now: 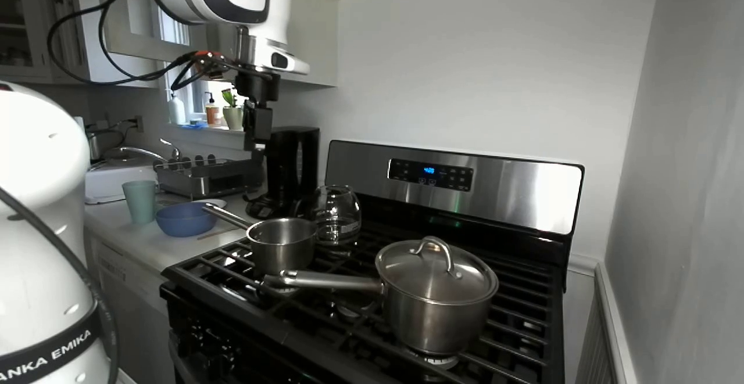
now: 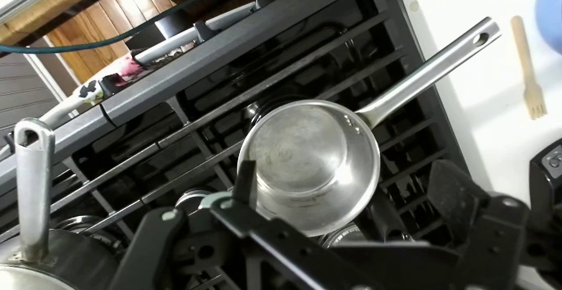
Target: Move the pot on the left to the top right side of the stove
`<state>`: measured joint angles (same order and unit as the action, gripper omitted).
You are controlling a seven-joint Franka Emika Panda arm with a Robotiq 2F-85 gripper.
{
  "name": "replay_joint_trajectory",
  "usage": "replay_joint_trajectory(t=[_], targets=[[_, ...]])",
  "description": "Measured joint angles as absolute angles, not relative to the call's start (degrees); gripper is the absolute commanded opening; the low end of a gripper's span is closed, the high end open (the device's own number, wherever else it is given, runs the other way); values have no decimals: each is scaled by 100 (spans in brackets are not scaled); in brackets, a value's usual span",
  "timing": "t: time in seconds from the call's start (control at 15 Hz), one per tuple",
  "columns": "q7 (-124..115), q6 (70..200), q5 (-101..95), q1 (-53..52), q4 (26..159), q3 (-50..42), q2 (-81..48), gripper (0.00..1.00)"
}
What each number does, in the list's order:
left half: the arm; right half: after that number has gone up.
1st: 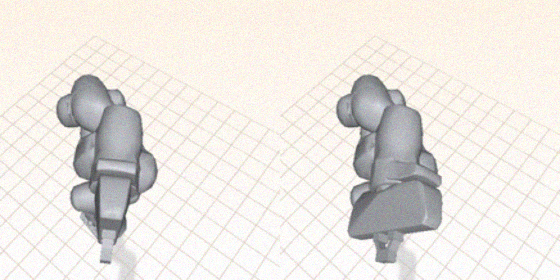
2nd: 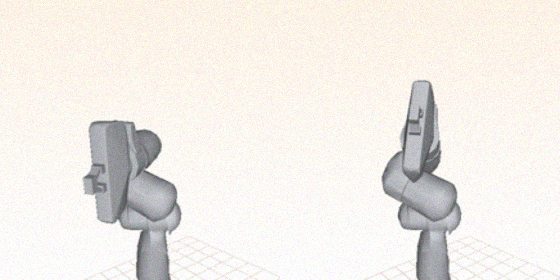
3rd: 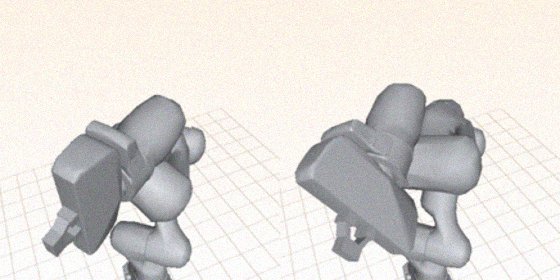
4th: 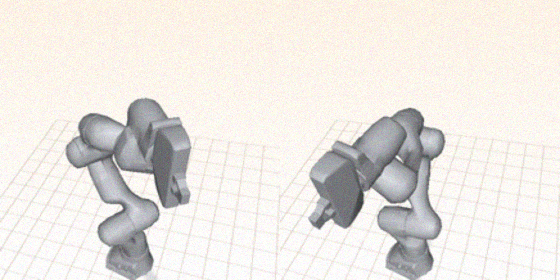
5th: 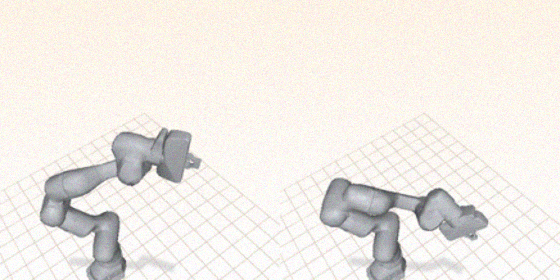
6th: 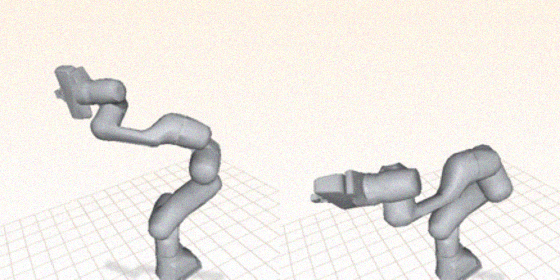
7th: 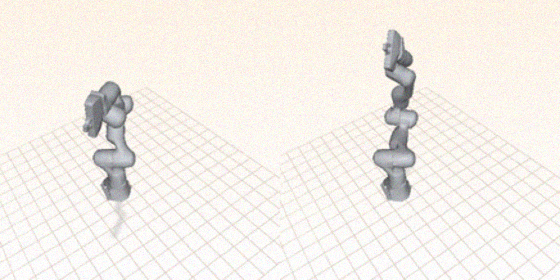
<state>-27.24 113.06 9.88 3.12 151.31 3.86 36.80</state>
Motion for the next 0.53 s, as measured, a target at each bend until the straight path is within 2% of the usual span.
replay_joint_trajectory(t=[0.53], targets=[[-2709,11344,996,356,15131,384,3599,100]])
